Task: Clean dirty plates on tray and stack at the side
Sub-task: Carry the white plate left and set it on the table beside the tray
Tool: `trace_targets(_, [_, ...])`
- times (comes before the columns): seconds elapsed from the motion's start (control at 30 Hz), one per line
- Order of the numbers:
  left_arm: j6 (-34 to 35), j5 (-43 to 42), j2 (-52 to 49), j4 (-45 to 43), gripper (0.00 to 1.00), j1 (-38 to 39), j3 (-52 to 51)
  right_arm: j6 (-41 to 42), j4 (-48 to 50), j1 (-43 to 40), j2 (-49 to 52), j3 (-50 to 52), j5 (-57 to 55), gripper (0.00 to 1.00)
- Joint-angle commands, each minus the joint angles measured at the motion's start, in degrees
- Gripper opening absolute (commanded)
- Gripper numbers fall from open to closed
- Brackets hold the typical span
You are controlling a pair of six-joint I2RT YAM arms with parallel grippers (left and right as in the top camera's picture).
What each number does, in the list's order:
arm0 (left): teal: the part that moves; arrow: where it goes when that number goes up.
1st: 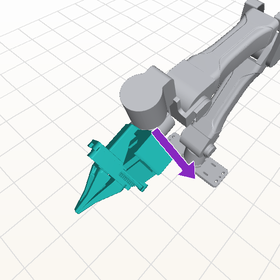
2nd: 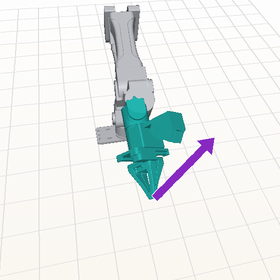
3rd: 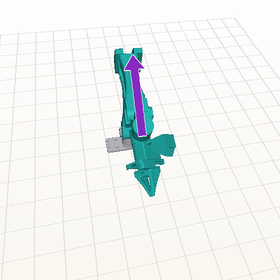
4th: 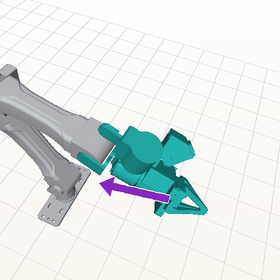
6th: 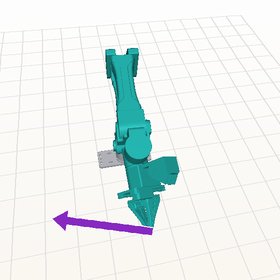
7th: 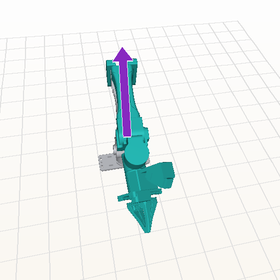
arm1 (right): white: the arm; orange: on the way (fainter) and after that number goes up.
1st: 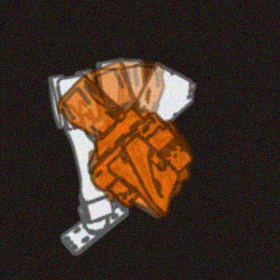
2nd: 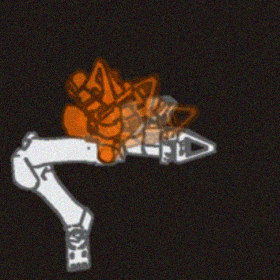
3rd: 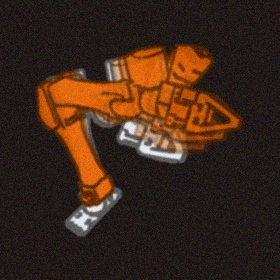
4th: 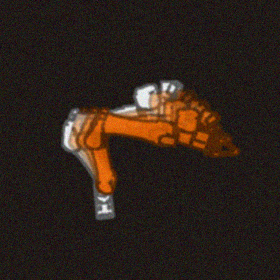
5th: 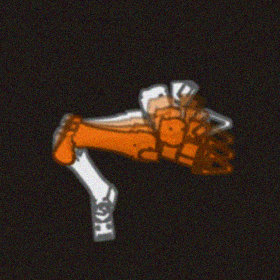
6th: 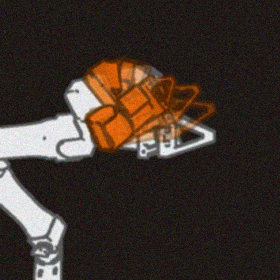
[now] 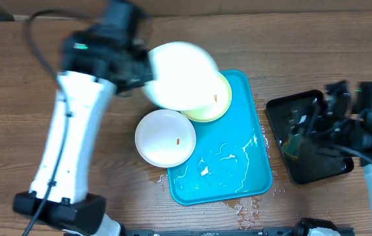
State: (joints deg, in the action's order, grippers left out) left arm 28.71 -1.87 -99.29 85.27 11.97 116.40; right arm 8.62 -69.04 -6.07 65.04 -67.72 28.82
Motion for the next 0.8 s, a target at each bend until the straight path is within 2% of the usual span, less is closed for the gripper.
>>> trace_targets(0.0, [-4.66, -4.24, 1.88, 4.52, 0.05, -12.98, 0.44, -2.64, 0.13, 5.9, -0.68, -0.92, 0.04, 0.89])
trace_targets(0.17, [-7.87, -3.67, 1.9, 8.61, 0.04, -28.15, -0.98, -0.72, -0.09, 9.99, -0.68, -0.92, -1.84, 0.89])
trace_targets(0.37, [-8.0, -3.52, 1.9, 2.86, 0.04, -42.93, -9.64, -0.72, -0.22, 10.36, -0.68, -0.92, -1.79, 0.89])
trace_targets(0.57, [-7.56, -0.52, 1.9, -8.15, 0.04, -48.17, -26.88, -0.7, -0.09, 10.36, -0.68, -0.92, -1.79, 0.9])
trace_targets(0.6, [-6.43, 0.83, 1.9, -13.0, 0.04, -49.66, -32.35, -0.7, -0.33, 10.36, -0.68, -0.92, -1.77, 0.9])
trace_targets(0.77, [-8.68, 1.62, 1.9, -21.59, 0.04, -51.71, -38.51, -0.74, -1.46, 10.36, -0.5, -0.92, -1.81, 0.91])
